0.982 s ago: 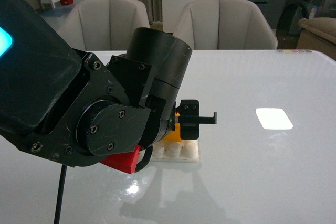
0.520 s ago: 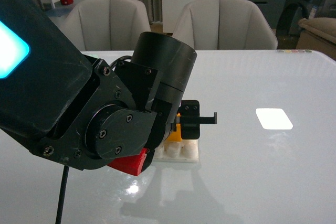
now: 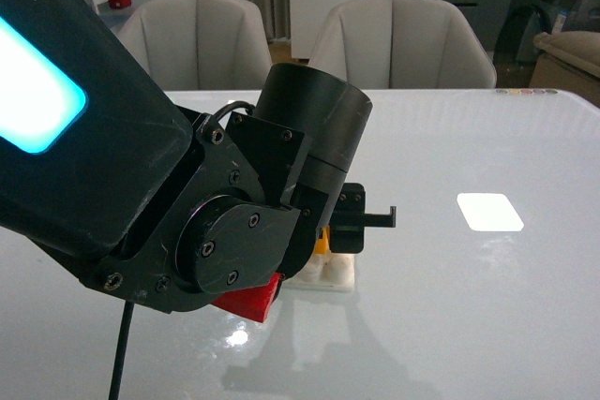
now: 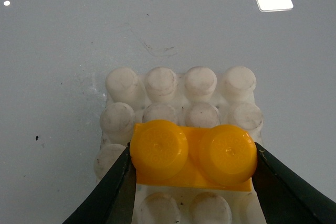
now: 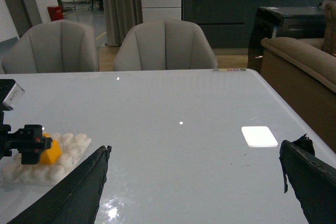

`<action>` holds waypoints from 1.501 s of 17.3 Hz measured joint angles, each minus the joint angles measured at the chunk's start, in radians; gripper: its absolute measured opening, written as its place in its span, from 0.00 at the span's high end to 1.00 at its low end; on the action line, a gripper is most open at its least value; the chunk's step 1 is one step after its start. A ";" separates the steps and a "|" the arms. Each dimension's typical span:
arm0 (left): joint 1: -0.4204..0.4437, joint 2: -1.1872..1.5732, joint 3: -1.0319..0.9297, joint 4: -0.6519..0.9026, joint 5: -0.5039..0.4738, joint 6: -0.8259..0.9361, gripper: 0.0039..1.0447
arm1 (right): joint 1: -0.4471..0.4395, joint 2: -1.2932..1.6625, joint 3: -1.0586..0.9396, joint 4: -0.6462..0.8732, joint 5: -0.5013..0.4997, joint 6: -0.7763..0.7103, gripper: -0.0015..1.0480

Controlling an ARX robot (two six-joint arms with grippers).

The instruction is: Insert yellow block into base center

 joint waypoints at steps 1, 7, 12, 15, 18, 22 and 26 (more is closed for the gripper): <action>0.000 0.000 0.007 -0.018 0.003 -0.004 0.46 | 0.000 0.000 0.000 0.000 0.000 0.000 0.06; -0.010 0.000 0.008 -0.061 0.059 -0.033 0.46 | 0.000 0.000 0.000 0.000 0.000 0.000 0.06; 0.005 -0.001 0.005 0.002 0.091 -0.024 0.06 | 0.000 0.000 0.000 0.000 0.000 0.000 0.06; 0.032 -0.060 -0.017 0.038 0.093 -0.006 0.06 | 0.000 0.000 0.000 0.000 0.000 0.000 0.06; 0.055 -0.182 -0.089 0.148 0.140 0.026 0.06 | 0.000 0.000 0.000 0.000 0.000 0.000 0.06; 0.097 -0.424 -0.245 0.237 0.219 0.089 0.06 | 0.000 0.000 0.000 0.000 0.000 0.000 0.06; 0.179 -0.655 -0.397 0.222 0.245 0.136 0.06 | 0.000 0.000 0.000 0.000 0.000 0.000 0.06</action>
